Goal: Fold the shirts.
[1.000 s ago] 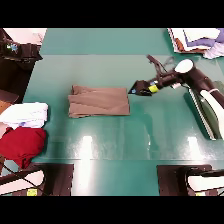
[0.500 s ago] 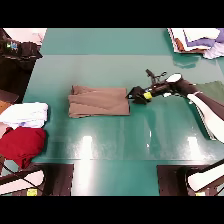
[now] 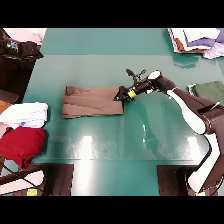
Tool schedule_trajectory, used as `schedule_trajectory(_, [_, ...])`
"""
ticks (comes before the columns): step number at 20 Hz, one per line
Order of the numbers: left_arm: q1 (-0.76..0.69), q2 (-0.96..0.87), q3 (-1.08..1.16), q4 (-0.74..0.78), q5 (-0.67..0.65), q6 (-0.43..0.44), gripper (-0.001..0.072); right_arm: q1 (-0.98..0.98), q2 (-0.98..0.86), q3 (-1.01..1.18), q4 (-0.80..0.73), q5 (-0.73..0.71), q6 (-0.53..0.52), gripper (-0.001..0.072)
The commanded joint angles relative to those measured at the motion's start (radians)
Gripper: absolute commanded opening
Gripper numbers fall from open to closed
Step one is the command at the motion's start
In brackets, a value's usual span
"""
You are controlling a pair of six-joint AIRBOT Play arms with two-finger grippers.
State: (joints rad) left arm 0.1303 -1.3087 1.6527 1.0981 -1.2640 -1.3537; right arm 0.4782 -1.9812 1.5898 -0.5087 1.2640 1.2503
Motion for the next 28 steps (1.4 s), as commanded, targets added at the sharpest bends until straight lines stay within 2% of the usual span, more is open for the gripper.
schedule_trajectory(1, [0.000, 0.001, 0.000, -0.068, -0.034, 0.000, 0.0031, -0.047, 0.035, 0.068, -0.020, 0.048, -0.008, 0.0016])
schedule_trajectory(6, [-0.095, 0.001, 0.000, -0.077, -0.045, 0.000, 0.0031, -0.293, 0.240, 0.068, -0.113, 0.050, 0.062, 0.0016])
schedule_trajectory(11, [-0.264, 0.001, 0.000, -0.077, 0.058, 0.000, 0.0031, -0.605, 0.422, 0.068, -0.223, 0.053, 0.079, 0.0016])
schedule_trajectory(17, [-0.367, 0.001, 0.000, -0.077, 0.132, 0.000, 0.0032, -0.916, 0.465, 0.068, -0.251, 0.018, 0.074, 0.0016])
schedule_trajectory(22, [-0.373, 0.001, 0.000, -0.077, 0.131, 0.000, 0.0031, -1.021, 0.464, 0.092, -0.211, -0.060, 0.038, 0.0015])
schedule_trajectory(28, [-0.373, 0.001, 0.000, -0.075, 0.128, 0.000, 0.0031, -1.027, 0.464, 0.327, -0.192, 0.058, 0.004, 0.0016])
